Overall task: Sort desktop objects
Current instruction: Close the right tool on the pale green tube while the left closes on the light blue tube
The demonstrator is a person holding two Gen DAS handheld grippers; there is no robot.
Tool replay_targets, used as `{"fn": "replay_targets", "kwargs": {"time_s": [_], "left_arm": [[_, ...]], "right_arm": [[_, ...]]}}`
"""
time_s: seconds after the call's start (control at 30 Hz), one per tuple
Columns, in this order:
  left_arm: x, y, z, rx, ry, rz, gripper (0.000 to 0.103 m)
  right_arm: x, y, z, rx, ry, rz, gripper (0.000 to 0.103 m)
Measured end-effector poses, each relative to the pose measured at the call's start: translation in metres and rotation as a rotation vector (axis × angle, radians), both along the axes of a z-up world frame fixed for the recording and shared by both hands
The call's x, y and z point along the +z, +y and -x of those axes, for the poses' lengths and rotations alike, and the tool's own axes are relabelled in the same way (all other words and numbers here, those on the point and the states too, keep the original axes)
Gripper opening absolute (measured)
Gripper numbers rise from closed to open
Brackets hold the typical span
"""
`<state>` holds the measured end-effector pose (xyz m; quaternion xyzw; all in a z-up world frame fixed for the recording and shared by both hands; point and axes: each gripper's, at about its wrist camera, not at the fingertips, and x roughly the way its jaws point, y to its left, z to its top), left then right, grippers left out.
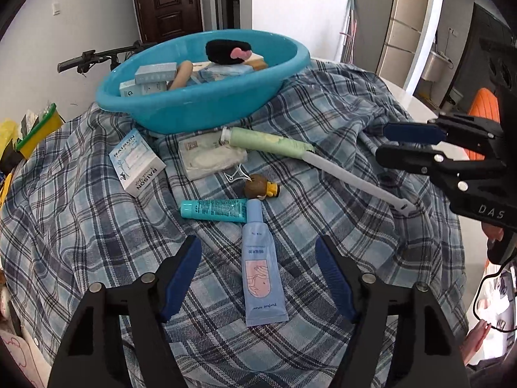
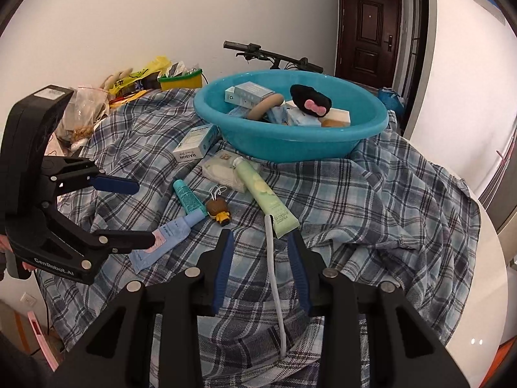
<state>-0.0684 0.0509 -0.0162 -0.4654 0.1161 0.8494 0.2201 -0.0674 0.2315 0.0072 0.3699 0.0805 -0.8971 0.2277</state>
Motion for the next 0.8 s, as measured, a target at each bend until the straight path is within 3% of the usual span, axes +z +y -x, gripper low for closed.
{"fn": "replay_targets", "kwargs": {"time_s": [0.13, 0.4, 0.6, 0.63, 0.7, 0.8], "left_arm": [[-0.020, 0.005, 0.008, -0.016, -0.069, 0.029, 0.060], [-0.032, 0.007, 0.024, -0.041, -0.132, -0.022, 0.060], [-0.045, 0.016, 0.037, -0.036, -0.134, 0.035, 0.058], [-0.045, 0.017, 0.038, -0.036, -0.135, 0.043, 0.055], [-0.045, 0.017, 0.039, -0.032, -0.128, 0.060, 0.038], [-0.044, 0.013, 0.044, -0.020, -0.152, 0.049, 0.031]], "right_arm": [[-0.005, -0.006, 0.005, 0.029, -0.031, 0.003, 0.028], [-0.007, -0.007, 0.019, 0.048, -0.046, -0.002, 0.024], [-0.012, -0.014, 0.047, 0.062, -0.062, -0.049, 0.024], [-0.014, -0.018, 0.051, 0.071, -0.053, -0.072, 0.024], [-0.019, -0.027, 0.059, 0.102, -0.040, -0.120, 0.024], [-0.026, -0.038, 0.073, 0.132, -0.043, -0.161, 0.024]]}}
